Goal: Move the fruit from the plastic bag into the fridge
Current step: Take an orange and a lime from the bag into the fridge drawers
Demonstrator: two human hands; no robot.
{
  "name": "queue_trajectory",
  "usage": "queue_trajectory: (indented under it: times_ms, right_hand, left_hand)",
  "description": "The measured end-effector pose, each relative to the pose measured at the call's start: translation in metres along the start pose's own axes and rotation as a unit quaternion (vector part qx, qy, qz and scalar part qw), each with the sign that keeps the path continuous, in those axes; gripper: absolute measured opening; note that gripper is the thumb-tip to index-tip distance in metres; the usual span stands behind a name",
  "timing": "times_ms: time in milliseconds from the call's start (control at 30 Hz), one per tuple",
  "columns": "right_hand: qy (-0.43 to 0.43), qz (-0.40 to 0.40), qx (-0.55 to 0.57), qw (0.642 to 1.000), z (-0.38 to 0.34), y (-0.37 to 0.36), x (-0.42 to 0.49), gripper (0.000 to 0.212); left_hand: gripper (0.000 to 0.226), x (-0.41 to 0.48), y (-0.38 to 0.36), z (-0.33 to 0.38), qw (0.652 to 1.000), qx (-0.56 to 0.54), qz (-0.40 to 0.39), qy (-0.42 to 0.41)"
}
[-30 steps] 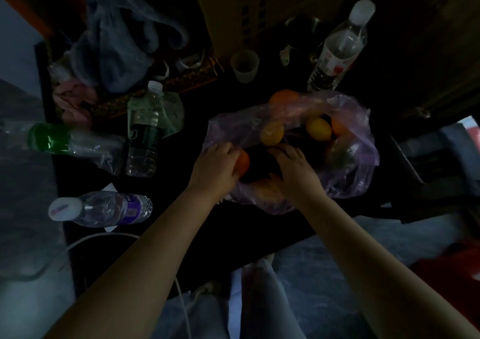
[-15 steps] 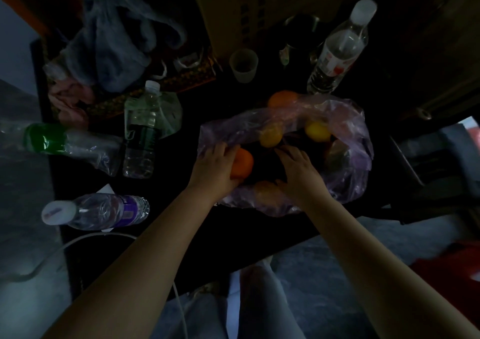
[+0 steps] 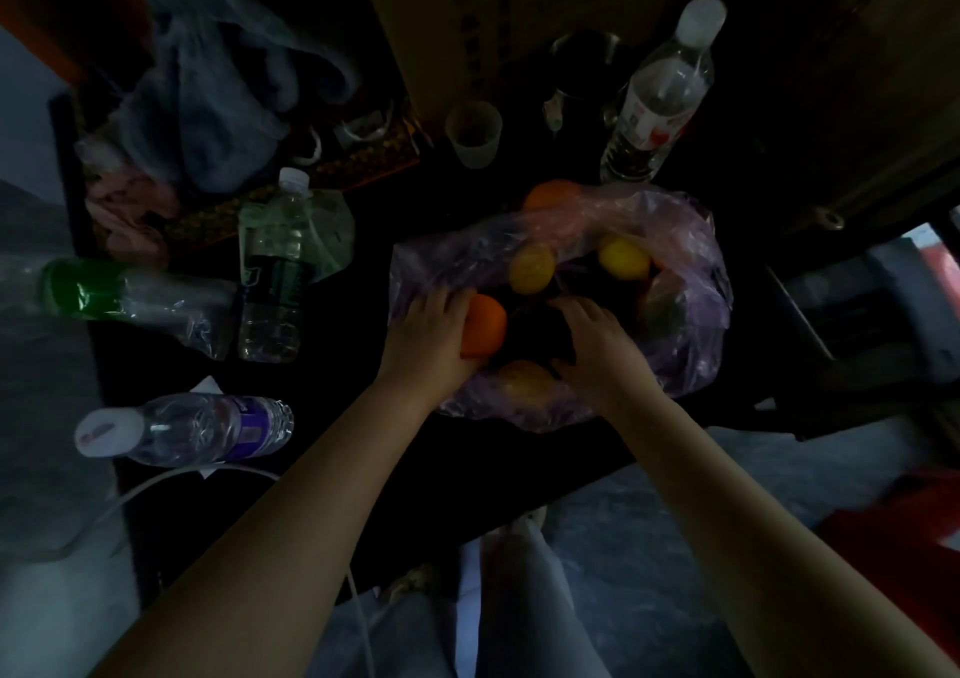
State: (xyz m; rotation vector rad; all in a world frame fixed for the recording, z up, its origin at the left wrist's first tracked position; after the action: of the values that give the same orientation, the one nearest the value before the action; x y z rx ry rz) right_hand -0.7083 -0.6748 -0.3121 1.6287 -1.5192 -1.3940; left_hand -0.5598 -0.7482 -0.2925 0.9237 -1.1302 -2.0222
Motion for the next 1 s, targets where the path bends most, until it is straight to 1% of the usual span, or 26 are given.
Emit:
queue_trajectory:
  times_ms: [200,433,567,700,800,900,1000]
  right_hand:
    - [-0.025,0.051,0.008,0.998,-0.002,0.029,-0.012,0.072]
    - [-0.043,0.163,0.021,0.986,-0.02,0.085,-0.064,0.069]
    - [-0.073,0.224,0.022,0.972,-0.037,0.108,-0.111,0.068]
    - [-0.088,0.299,0.023,0.95,-0.07,0.124,-0.169,0.064]
    - [-0.098,0.341,0.017,0.935,-0.105,0.127,-0.216,0.065]
    - [-0.095,0.379,0.027,0.92,-0.137,0.129,-0.252,0.064]
    - [-0.115,0.402,0.017,0.908,-0.165,0.131,-0.292,0.064]
  left_hand:
    - [0.082,-0.008,0.024,0.02,0.999,-0.03,0.014,-0.043]
    - [0.085,-0.035,0.066,0.053,0.99,-0.09,0.027,-0.104]
    - [0.084,-0.064,0.092,0.07,0.978,-0.126,0.04,-0.158]
    - [0.084,-0.107,0.118,0.079,0.962,-0.138,0.077,-0.222]
    - [0.084,-0.151,0.135,0.08,0.945,-0.171,0.076,-0.269]
    - [0.087,-0.19,0.153,0.081,0.929,-0.209,0.065,-0.299]
    - [0.087,-0.229,0.17,0.081,0.916,-0.222,0.061,-0.329]
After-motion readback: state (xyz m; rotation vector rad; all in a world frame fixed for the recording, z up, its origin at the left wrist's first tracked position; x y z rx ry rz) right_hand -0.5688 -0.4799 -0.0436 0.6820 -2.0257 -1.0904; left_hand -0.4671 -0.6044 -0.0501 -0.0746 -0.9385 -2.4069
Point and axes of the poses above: each hand's wrist, its own x-axis towards the middle knuckle, its own y-axis out of the back of the hand, z = x × y, the point moved 10 cm from there along x, towards the middle knuckle, and after that the axes turned 11 degrees about -x, right-handed, at the moved point
